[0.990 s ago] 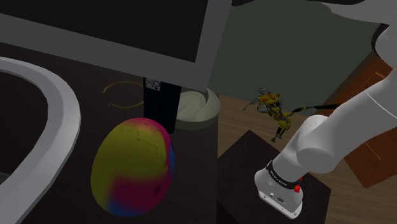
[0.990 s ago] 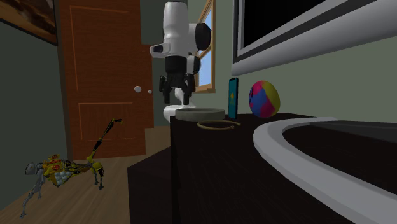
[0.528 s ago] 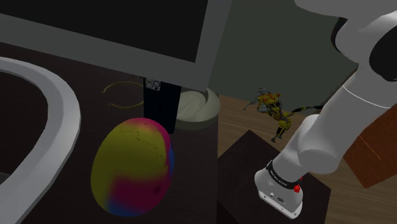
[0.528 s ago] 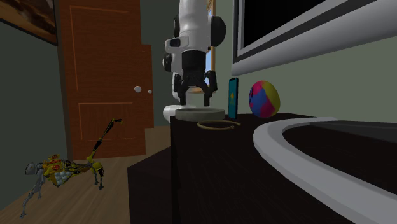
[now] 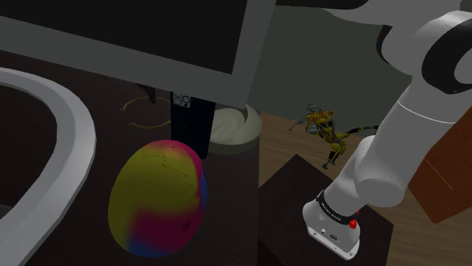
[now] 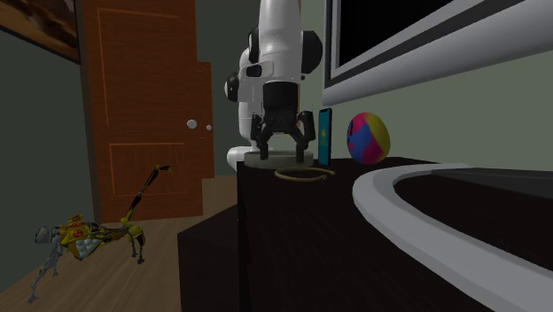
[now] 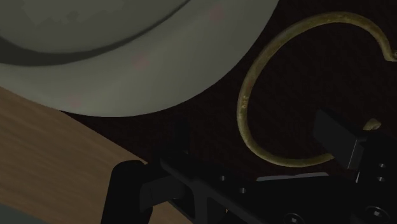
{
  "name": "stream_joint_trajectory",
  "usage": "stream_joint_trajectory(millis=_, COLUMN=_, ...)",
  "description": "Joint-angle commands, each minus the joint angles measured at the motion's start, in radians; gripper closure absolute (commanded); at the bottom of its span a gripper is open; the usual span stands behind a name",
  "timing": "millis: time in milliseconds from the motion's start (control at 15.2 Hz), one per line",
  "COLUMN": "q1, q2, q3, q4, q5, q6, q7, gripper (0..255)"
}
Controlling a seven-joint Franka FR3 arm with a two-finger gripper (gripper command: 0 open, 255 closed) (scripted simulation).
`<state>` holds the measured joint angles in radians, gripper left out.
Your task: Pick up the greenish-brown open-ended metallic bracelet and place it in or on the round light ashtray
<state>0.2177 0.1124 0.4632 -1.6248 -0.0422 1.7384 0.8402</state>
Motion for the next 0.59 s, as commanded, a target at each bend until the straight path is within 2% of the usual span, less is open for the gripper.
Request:
stream_joint_trajectory(millis=0, q1=-0.002, q2=-0.004, q3=-0.001, q4=-0.030, q5=0.002, q6=0.027, q7=-0.002, gripper=0)
stream_joint_trajectory(millis=528, q1=-0.002, q2=-0.004, q3=-0.001, q4=-0.038, q5=0.002, q6=0.035, q7=-0.002, gripper=0)
